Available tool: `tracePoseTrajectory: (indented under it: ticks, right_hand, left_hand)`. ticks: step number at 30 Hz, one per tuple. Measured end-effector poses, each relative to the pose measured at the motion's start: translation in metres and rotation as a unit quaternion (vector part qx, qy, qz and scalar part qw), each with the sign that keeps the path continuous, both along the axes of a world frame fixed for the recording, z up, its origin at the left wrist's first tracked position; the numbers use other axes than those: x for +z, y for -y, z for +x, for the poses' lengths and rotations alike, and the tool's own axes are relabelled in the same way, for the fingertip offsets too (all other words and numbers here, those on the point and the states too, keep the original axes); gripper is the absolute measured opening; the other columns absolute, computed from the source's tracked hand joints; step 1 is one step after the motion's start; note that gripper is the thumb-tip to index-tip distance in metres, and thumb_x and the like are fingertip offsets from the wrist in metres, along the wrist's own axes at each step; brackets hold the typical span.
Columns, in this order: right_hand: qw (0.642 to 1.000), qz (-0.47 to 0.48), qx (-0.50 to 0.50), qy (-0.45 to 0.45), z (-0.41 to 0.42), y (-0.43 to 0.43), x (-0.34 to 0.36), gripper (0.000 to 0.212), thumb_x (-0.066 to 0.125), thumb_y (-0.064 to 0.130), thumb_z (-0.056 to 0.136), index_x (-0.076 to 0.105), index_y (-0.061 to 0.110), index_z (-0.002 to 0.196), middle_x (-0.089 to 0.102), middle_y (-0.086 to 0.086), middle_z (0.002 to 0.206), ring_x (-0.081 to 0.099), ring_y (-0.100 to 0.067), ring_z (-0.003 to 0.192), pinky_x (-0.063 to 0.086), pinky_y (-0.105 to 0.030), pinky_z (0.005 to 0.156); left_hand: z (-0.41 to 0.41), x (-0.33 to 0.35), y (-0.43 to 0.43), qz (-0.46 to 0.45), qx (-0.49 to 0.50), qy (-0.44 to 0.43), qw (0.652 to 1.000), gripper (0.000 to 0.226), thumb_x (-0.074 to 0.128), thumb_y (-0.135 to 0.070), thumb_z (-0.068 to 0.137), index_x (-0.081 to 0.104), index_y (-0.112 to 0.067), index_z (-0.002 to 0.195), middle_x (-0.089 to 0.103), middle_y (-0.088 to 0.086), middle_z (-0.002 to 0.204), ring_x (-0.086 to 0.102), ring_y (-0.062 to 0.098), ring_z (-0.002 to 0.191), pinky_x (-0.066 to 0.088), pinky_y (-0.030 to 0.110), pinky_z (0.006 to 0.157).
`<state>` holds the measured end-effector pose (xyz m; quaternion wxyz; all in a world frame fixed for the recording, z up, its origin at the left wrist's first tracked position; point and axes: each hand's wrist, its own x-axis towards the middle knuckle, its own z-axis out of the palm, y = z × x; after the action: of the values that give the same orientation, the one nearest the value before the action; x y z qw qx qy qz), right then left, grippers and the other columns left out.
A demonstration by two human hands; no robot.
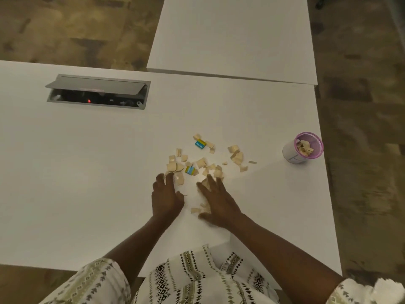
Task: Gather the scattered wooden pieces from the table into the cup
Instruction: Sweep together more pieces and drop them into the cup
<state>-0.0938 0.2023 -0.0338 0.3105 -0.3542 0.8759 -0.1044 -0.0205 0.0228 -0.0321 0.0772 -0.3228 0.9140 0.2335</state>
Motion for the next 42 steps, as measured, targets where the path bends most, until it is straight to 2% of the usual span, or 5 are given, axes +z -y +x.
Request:
tracePoseTrajectory:
  ticks: [11,25,29,35,42]
  right_hand:
    - [0.973,-0.086,0.102,-0.190,0.021,0.004,-0.020,0.051,0.039,0.002,0.079,0.066,0.010,0.121,0.058,-0.015,0.138,0.060,-0.041,0.120,0.053,-0.029,0.047]
    - [0.984,-0.084,-0.133,-0.084,-0.031,-0.025,-0.013,0.016,0.052,0.001,0.087,0.062,0.013,0.092,0.058,-0.005,0.096,0.055,-0.026,0.086,0.045,-0.034,0.063]
    - [0.889,-0.168,-0.413,0.102,-0.046,-0.022,0.009,0.009,0.064,0.011,0.089,0.071,0.016,0.089,0.069,0.004,0.092,0.061,-0.012,0.086,0.046,-0.022,0.077]
    - [0.595,-0.304,-0.624,0.406,-0.059,-0.036,0.020,0.014,0.065,-0.002,0.088,0.070,0.006,0.098,0.072,-0.016,0.104,0.069,-0.026,0.093,0.060,-0.034,0.083]
    - [0.472,-0.338,-0.652,0.488,-0.071,-0.063,0.034,0.025,0.059,-0.005,0.091,0.065,0.003,0.114,0.071,-0.012,0.100,0.067,-0.022,0.082,0.059,-0.033,0.064]
  left_hand:
    - [-0.054,-0.012,0.044,-0.033,-0.156,0.101,0.982,0.085,0.069,-0.049,0.082,0.030,-0.020,0.151,0.018,0.016,0.161,0.032,0.038,0.139,0.048,0.049,0.098]
    - [-0.027,-0.007,0.003,-0.004,-0.098,0.015,0.995,0.007,0.048,-0.002,0.088,0.053,-0.006,0.092,0.048,0.012,0.096,0.048,0.030,0.087,0.043,0.037,0.062]
    - [-0.030,-0.004,-0.005,0.071,0.025,-0.005,0.997,0.014,0.048,-0.004,0.088,0.061,-0.007,0.088,0.053,0.011,0.092,0.056,0.031,0.081,0.047,0.038,0.066]
    - [-0.041,0.016,-0.027,0.248,0.213,-0.018,0.945,0.010,0.062,-0.015,0.085,0.064,-0.007,0.081,0.070,0.011,0.077,0.061,0.023,0.071,0.044,0.030,0.060]
    - [-0.062,0.029,-0.061,0.380,0.273,-0.057,0.882,0.016,0.071,-0.019,0.087,0.069,-0.003,0.089,0.072,0.012,0.078,0.067,0.018,0.065,0.052,0.031,0.071]
